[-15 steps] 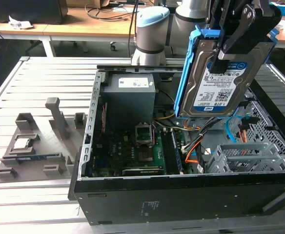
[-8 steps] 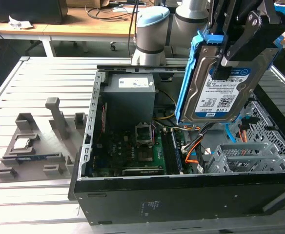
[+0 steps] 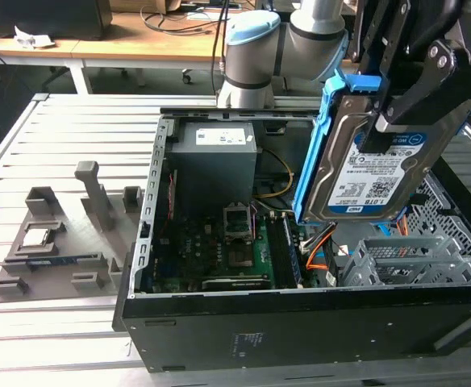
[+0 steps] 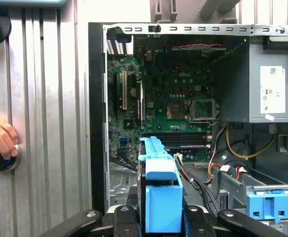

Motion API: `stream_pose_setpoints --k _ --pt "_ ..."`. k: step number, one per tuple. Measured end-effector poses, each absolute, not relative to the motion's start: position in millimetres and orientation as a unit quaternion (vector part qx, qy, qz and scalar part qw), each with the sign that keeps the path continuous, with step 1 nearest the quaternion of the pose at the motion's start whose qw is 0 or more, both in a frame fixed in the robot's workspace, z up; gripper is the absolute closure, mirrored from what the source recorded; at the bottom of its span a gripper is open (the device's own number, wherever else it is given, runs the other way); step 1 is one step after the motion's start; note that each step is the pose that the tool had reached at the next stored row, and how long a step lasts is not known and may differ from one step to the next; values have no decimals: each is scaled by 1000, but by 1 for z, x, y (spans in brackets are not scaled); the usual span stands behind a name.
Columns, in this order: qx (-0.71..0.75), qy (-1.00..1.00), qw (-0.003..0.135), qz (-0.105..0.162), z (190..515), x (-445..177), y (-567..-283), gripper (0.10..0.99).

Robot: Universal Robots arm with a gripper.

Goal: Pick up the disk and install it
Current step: 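Pick up the disk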

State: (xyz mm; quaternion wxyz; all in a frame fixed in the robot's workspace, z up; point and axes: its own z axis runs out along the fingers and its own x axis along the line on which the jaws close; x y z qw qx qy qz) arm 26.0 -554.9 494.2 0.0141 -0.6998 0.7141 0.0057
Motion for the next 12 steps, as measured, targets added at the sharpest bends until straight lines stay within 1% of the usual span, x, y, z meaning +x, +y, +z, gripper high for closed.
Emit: stream_pose_setpoints --k 5,12 --pt "-700 714 14 6 494 26 -566 722" --pt "-700 714 14 6 494 26 -567 722"
